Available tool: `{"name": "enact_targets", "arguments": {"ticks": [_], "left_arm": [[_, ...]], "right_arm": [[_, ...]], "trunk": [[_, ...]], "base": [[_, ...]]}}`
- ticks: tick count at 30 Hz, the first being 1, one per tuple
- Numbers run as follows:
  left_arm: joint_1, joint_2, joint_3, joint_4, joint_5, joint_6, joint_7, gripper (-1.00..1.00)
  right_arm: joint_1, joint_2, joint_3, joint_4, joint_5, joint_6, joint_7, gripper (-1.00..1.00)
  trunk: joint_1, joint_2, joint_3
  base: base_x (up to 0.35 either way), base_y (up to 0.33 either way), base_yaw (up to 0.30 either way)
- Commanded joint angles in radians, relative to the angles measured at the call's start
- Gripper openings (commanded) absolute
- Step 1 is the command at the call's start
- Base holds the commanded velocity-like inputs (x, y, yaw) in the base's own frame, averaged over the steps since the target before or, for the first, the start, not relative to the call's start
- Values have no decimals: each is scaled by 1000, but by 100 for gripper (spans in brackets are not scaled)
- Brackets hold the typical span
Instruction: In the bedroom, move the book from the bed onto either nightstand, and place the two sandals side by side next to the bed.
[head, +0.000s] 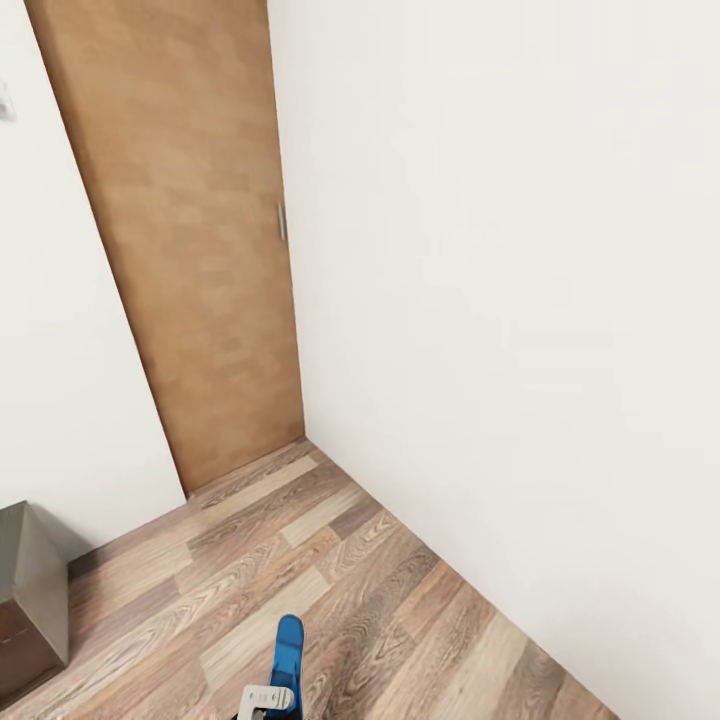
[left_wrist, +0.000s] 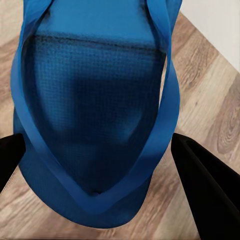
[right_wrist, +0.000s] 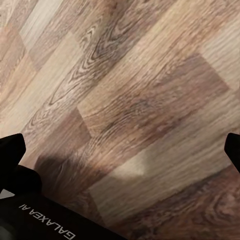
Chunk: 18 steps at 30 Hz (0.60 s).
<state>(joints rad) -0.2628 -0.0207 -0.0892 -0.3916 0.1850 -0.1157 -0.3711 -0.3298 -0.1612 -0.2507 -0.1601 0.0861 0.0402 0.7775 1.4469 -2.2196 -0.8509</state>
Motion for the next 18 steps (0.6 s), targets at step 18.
{"name": "enact_targets", "arguments": {"ticks": [18], "left_arm": [[-1, 1, -7, 1, 10, -4, 2, -100]], "right_arm": [[0, 0, -9, -1, 9, 4, 5, 100]], "trunk": [[0, 0, -1]], "base": [[76, 0, 287]]}}
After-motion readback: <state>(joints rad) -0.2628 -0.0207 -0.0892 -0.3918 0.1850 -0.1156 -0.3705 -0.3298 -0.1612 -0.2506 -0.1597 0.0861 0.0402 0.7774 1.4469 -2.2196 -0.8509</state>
